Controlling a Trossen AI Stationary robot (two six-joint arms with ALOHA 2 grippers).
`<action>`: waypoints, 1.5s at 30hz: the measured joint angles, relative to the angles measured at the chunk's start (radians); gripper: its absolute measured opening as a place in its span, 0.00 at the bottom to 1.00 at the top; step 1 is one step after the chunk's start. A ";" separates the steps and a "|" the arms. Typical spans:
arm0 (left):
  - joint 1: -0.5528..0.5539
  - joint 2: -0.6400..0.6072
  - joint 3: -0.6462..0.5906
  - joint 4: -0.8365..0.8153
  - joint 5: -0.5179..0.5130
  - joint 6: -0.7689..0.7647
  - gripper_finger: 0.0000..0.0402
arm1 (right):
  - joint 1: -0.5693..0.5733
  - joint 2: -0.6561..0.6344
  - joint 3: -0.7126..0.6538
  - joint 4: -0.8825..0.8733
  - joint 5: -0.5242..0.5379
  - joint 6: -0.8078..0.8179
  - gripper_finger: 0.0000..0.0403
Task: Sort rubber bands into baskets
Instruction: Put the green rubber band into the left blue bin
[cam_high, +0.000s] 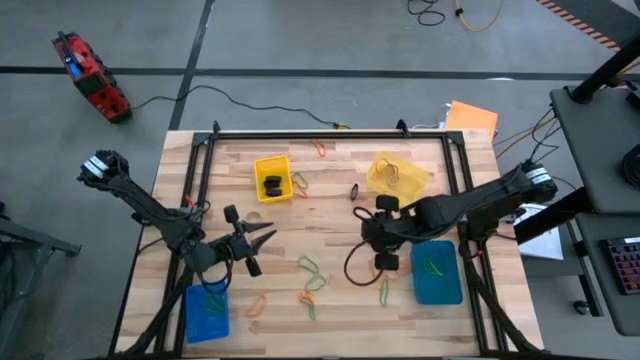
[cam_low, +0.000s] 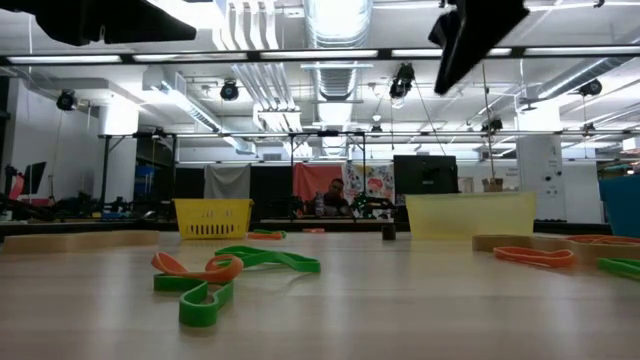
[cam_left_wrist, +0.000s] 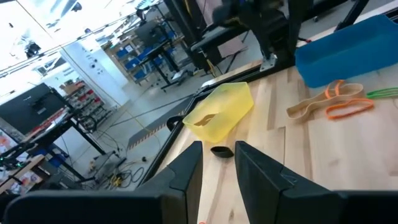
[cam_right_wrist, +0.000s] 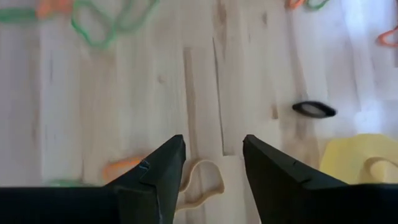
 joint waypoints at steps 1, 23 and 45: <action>0.000 0.001 0.000 0.000 0.000 -0.002 0.20 | 0.000 0.015 -0.006 -0.002 -0.012 -0.004 0.40; 0.000 -0.036 0.008 0.001 -0.055 -0.003 0.20 | -0.002 0.315 -0.131 0.062 -0.156 -0.058 0.40; -0.002 -0.029 0.008 -0.001 0.096 -0.025 0.20 | 0.001 0.150 -0.084 0.011 -0.210 0.153 0.33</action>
